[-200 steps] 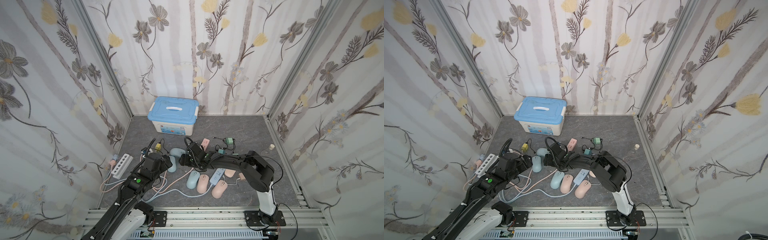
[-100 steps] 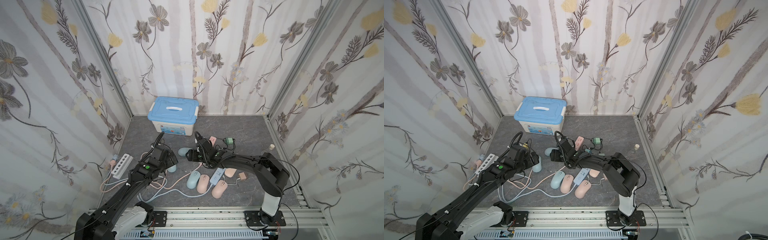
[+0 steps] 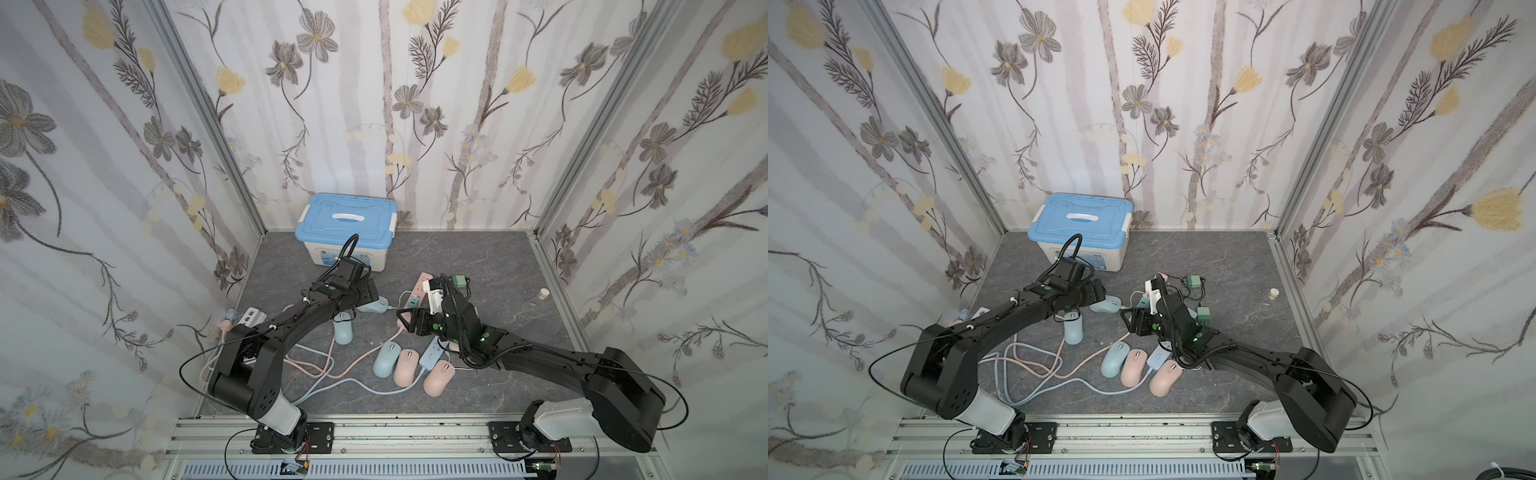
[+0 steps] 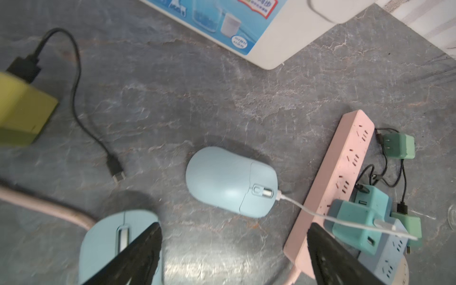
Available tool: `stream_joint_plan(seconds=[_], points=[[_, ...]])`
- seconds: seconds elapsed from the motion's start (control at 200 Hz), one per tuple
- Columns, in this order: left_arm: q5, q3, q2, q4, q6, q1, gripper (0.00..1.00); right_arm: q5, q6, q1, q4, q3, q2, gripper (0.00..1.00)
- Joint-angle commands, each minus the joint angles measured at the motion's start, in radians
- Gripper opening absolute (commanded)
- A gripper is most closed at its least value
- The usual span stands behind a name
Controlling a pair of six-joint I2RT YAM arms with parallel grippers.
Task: Unplug the wireless mouse
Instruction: Pick up the mouse from the center of the board.
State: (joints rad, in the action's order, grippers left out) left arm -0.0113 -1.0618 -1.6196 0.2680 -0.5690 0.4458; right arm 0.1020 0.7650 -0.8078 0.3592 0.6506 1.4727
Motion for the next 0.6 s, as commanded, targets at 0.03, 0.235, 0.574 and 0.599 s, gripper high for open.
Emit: stream_joint_plan(seconds=[0.03,0.235,0.574,0.599], points=[[-0.027,-0.061,-0.095,-0.115,0.071,0.004,0.91,0.002,0.005,0.020,0.060,-0.073,-0.103,0.71],[0.012,-0.106,-0.215,-0.182,0.112,0.013,0.89,0.005,-0.001,0.024,0.028,-0.133,-0.248,0.72],[-0.042,0.023,-0.158,-0.180,0.050,0.028,0.87,-0.017,0.004,0.088,-0.007,-0.166,-0.344,0.73],[-0.066,0.053,-0.131,-0.202,0.030,0.031,0.87,-0.012,0.004,0.091,-0.004,-0.167,-0.342,0.73]])
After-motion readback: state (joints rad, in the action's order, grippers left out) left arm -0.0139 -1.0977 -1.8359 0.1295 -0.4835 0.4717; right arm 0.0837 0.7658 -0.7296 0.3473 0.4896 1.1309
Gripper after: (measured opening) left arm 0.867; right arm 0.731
